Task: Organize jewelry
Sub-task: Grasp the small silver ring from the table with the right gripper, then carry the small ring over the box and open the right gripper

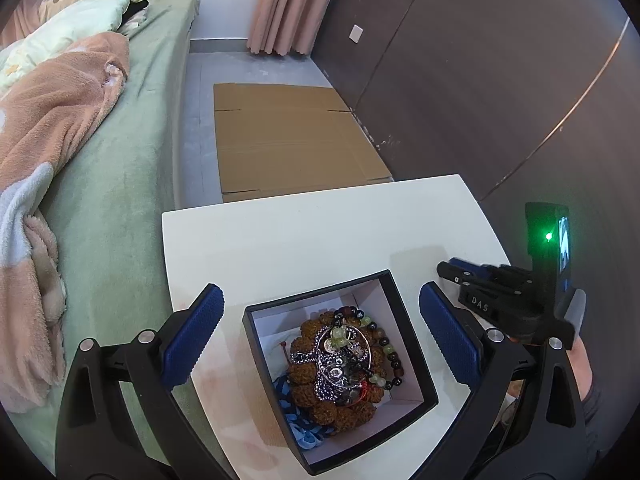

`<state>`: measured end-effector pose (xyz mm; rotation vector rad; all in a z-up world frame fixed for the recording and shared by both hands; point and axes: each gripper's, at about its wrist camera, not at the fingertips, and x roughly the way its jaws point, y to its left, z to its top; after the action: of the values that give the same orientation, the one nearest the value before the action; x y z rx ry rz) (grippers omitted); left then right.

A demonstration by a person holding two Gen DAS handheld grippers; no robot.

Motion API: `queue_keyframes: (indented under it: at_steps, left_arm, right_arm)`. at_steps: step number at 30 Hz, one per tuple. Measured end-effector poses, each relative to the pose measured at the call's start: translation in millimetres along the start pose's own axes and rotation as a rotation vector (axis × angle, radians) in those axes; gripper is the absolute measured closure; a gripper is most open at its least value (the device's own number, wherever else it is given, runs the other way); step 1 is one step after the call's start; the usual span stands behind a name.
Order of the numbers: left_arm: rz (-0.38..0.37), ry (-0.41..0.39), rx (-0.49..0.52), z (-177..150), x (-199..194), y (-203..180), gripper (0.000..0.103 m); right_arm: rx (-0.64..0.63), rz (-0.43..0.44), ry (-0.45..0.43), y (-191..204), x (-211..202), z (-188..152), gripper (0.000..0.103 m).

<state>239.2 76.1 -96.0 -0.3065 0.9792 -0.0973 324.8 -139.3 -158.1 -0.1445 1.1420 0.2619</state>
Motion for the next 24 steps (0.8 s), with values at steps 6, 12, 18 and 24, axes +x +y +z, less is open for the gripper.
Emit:
queue_keyframes:
  at_steps: [6, 12, 18, 24]
  left_arm:
    - [0.005, -0.006, -0.013, -1, -12, 4, 0.006]
    - [0.016, -0.027, -0.019, -3, -28, 5, 0.006]
    - [0.031, -0.044, -0.018, -6, -44, 7, 0.006]
    - [0.049, -0.063, -0.038, -11, -58, 16, 0.006]
  right_arm:
    - [-0.004, 0.032, 0.015, 0, -10, -1, 0.091]
    - [0.031, 0.129, -0.025, -1, -38, -5, 0.091]
    - [0.018, 0.229, -0.102, 17, -74, -7, 0.091]
    - [-0.02, 0.322, -0.195, 43, -105, -5, 0.091]
